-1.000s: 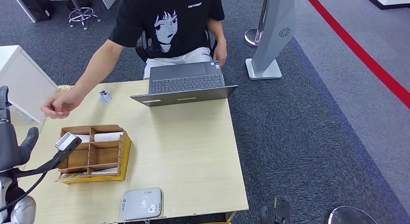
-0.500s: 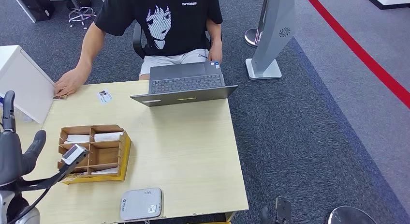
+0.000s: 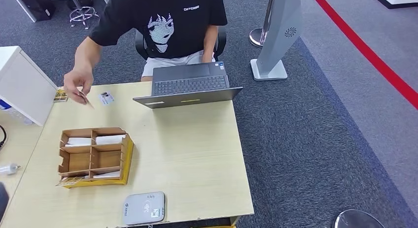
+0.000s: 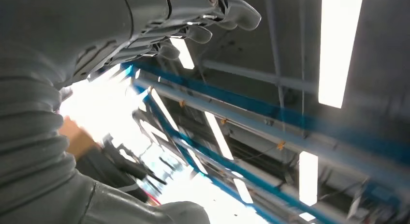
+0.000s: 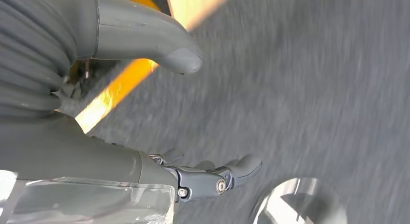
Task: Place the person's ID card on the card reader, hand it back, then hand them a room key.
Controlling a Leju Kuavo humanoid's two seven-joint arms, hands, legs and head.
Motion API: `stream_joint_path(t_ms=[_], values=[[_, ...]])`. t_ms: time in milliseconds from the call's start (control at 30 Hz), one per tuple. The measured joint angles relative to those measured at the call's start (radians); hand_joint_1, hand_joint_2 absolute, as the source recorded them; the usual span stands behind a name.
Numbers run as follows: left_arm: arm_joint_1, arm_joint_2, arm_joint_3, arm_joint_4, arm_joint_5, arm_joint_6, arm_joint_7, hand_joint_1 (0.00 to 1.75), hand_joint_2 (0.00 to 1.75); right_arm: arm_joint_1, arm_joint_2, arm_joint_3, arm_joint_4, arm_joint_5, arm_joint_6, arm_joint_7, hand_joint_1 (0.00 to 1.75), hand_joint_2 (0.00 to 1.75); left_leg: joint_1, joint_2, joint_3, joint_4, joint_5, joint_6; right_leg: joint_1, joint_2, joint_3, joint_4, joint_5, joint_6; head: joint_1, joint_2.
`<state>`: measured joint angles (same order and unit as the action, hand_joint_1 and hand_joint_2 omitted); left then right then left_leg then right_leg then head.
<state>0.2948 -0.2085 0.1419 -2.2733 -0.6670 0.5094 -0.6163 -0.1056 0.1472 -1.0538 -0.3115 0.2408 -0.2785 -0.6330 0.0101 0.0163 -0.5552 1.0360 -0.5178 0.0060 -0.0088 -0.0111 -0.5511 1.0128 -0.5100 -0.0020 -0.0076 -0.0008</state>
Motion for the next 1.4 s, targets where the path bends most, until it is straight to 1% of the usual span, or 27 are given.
stream_joint_path(t_ms=[33, 67, 167, 233, 300, 400, 433, 500, 567, 667, 767, 833, 933, 1033, 1067, 1100, 1167, 1200, 1233, 1300, 1367, 1400], values=[[0.016, -0.025, 0.033, -0.01, 0.071, -0.012, -0.042, 0.0, 1.75, 0.003, -0.005, -0.022, -0.002, -0.006, -0.007, 0.004, 0.0, 1.75, 0.0, 0.0, 0.0, 0.0, 0.0, 0.0, 0.0, 0.0, 0.0, 0.0, 0.0, 0.0, 0.0, 0.0], [0.028, -0.045, 0.062, -0.017, 0.103, -0.02, -0.062, 0.0, 1.75, 0.006, -0.01, -0.038, -0.003, -0.008, -0.01, 0.006, 0.0, 1.75, 0.0, 0.0, 0.0, 0.0, 0.0, 0.0, 0.0, 0.0, 0.0, 0.0, 0.0, 0.0, 0.001, 0.0], [0.05, -0.083, 0.121, -0.032, 0.134, -0.029, -0.076, 0.0, 1.75, 0.007, -0.018, -0.071, -0.005, -0.012, -0.022, 0.01, 0.0, 1.75, 0.0, 0.0, 0.001, 0.0, 0.0, 0.0, 0.0, 0.0, 0.001, 0.0, 0.0, 0.001, 0.002, 0.0], [0.061, -0.1, 0.147, -0.033, 0.234, -0.045, -0.074, 0.0, 1.75, 0.006, -0.023, -0.091, -0.005, -0.022, -0.043, 0.025, 0.0, 1.75, 0.0, 0.0, 0.001, 0.0, 0.0, 0.0, 0.0, 0.0, 0.002, 0.0, 0.0, 0.001, 0.002, 0.0], [0.073, -0.112, 0.187, -0.02, 0.433, -0.107, -0.075, 0.0, 1.75, 0.006, -0.029, -0.114, -0.004, -0.044, -0.061, 0.064, 0.0, 1.75, 0.0, 0.0, 0.002, 0.0, 0.0, 0.0, 0.0, 0.0, 0.002, 0.0, 0.0, 0.001, 0.002, 0.0], [0.079, -0.123, 0.297, 0.076, 0.766, -0.284, -0.079, 0.0, 1.75, 0.007, -0.032, -0.153, 0.0, -0.08, -0.066, 0.145, 0.0, 1.75, 0.0, 0.0, 0.003, 0.0, 0.0, 0.0, 0.0, 0.0, 0.002, 0.0, 0.0, 0.001, 0.002, 0.0], [0.072, -0.125, 0.344, 0.132, 0.838, -0.338, -0.075, 0.0, 1.75, 0.007, -0.033, -0.165, 0.004, -0.086, -0.07, 0.175, 0.0, 1.75, 0.0, 0.0, 0.003, -0.001, 0.0, 0.0, 0.0, 0.0, 0.002, 0.0, 0.0, 0.001, 0.002, 0.0], [0.043, -0.131, 0.438, 0.262, 0.912, -0.406, -0.057, 0.0, 1.75, 0.008, -0.033, -0.179, 0.014, -0.08, -0.092, 0.237, 0.0, 1.75, 0.0, 0.001, 0.003, -0.001, 0.0, 0.0, 0.0, 0.0, 0.002, 0.0, -0.001, 0.001, 0.002, 0.0], [0.008, -0.134, 0.526, 0.392, 0.938, -0.438, -0.043, 0.0, 1.75, 0.009, -0.032, -0.184, 0.025, -0.058, -0.123, 0.29, 0.0, 1.75, 0.0, 0.001, 0.003, -0.001, 0.0, 0.0, 0.0, 0.001, 0.002, 0.0, -0.001, 0.001, 0.002, 0.0], [-0.051, -0.132, 0.645, 0.583, 0.905, -0.462, -0.039, 0.0, 1.75, 0.012, -0.03, -0.184, 0.038, -0.029, -0.161, 0.358, 0.0, 1.75, 0.0, 0.001, 0.003, -0.001, 0.0, 0.0, 0.0, 0.001, 0.002, 0.0, -0.001, 0.001, 0.001, 0.0], [-0.136, -0.104, 0.785, 0.833, 0.846, -0.512, -0.054, 0.0, 1.75, 0.012, -0.019, -0.184, 0.047, -0.02, -0.183, 0.4, 0.0, 1.75, 0.0, 0.001, 0.003, -0.001, 0.0, 0.0, 0.0, 0.0, 0.003, 0.0, -0.001, 0.001, 0.001, 0.0], [-0.178, -0.085, 0.854, 0.968, 0.825, -0.534, -0.07, 0.0, 1.75, 0.013, -0.013, -0.184, 0.051, -0.018, -0.188, 0.406, 0.0, 1.75, 0.0, 0.001, 0.003, -0.001, 0.0, 0.0, 0.0, 0.001, 0.003, 0.0, -0.001, 0.001, 0.002, 0.0], [-0.224, -0.055, 0.919, 1.126, 0.807, -0.537, -0.069, 0.0, 1.75, 0.013, -0.006, -0.184, 0.055, -0.017, -0.19, 0.415, 0.0, 1.75, 0.0, 0.0, 0.003, -0.001, 0.0, 0.0, 0.0, 0.0, 0.003, 0.0, -0.001, 0.001, 0.002, 0.0], [-0.275, 0.0, 0.985, 1.342, 0.796, -0.513, -0.052, 0.0, 1.75, 0.013, 0.002, -0.184, 0.058, -0.013, -0.184, 0.43, 0.0, 1.75, 0.0, -0.001, 0.003, -0.001, 0.0, 0.0, 0.0, -0.001, 0.003, 0.0, -0.001, 0.001, 0.002, 0.0], [-0.29, 0.018, 1.003, 1.42, 0.795, -0.502, -0.038, 0.0, 1.75, 0.013, 0.004, -0.184, 0.059, -0.01, -0.176, 0.436, 0.44, 1.75, 0.0, -0.001, 0.003, -0.001, 0.0, 0.0, 0.0, -0.001, 0.003, 0.0, -0.001, 0.001, 0.001, 0.0], [-0.302, 0.033, 1.017, 1.502, 0.795, -0.493, -0.011, 0.3, 1.75, 0.013, 0.005, -0.183, 0.06, -0.007, -0.163, 0.442, 0.87, 1.75, 0.0, -0.001, 0.003, -0.001, 0.0, 0.0, 0.0, -0.001, 0.003, 0.0, -0.001, 0.001, 0.001, 0.0], [-0.322, 0.056, 1.037, 1.638, 0.784, -0.485, 0.074, 0.9, 1.75, 0.014, 0.006, -0.182, 0.062, 0.004, -0.11, 0.454, 1.75, 1.75, 0.0, -0.001, 0.003, -0.001, 0.0, 0.0, 0.0, -0.001, 0.003, 0.0, -0.001, 0.001, 0.001, 0.0], [-0.329, 0.063, 1.042, 1.696, 0.765, -0.478, 0.129, 1.2, 1.75, 0.015, 0.006, -0.179, 0.063, 0.012, -0.071, 0.459, 1.75, 1.75, 0.0, -0.001, 0.003, -0.001, 0.0, 0.0, 0.0, -0.001, 0.003, 0.0, -0.001, 0.001, 0.001, 0.0], [-0.334, 0.067, 1.043, 1.744, 0.739, -0.469, 0.182, 1.2, 1.75, 0.016, 0.006, -0.175, 0.064, 0.021, -0.028, 0.463, 1.75, 1.75, 0.0, 0.0, 0.003, -0.001, 0.0, 0.0, 0.0, 0.0, 0.003, -0.001, 0.0, 0.001, 0.001, 0.0], [-0.34, 0.07, 1.043, 1.817, 0.692, -0.45, 0.263, 1.47, 1.75, 0.018, 0.006, -0.162, 0.064, 0.036, 0.033, 0.467, 1.75, 1.75, 0.0, 0.0, 0.003, -0.001, 0.0, 0.0, 0.0, 0.0, 0.004, -0.001, 0.0, 0.001, 0.002, 0.0], [-0.345, 0.072, 1.043, 1.871, 0.673, -0.445, 0.298, 1.75, 1.75, 0.02, 0.006, -0.153, 0.065, 0.045, 0.056, 0.47, 1.75, 1.75, 0.0, 0.0, 0.003, 0.0, 0.0, 0.0, 0.0, 0.0, 0.004, -0.001, 0.0, 0.001, 0.002, 0.0], [-0.347, 0.074, 1.042, 1.894, 0.665, -0.446, 0.322, 1.75, 1.75, 0.022, 0.006, -0.148, 0.066, 0.053, 0.069, 0.477, 1.75, 1.75, 0.0, 0.0, 0.003, 0.0, 0.0, 0.0, 0.0, 0.0, 0.003, -0.001, 0.0, 0.001, 0.002, 0.0]])
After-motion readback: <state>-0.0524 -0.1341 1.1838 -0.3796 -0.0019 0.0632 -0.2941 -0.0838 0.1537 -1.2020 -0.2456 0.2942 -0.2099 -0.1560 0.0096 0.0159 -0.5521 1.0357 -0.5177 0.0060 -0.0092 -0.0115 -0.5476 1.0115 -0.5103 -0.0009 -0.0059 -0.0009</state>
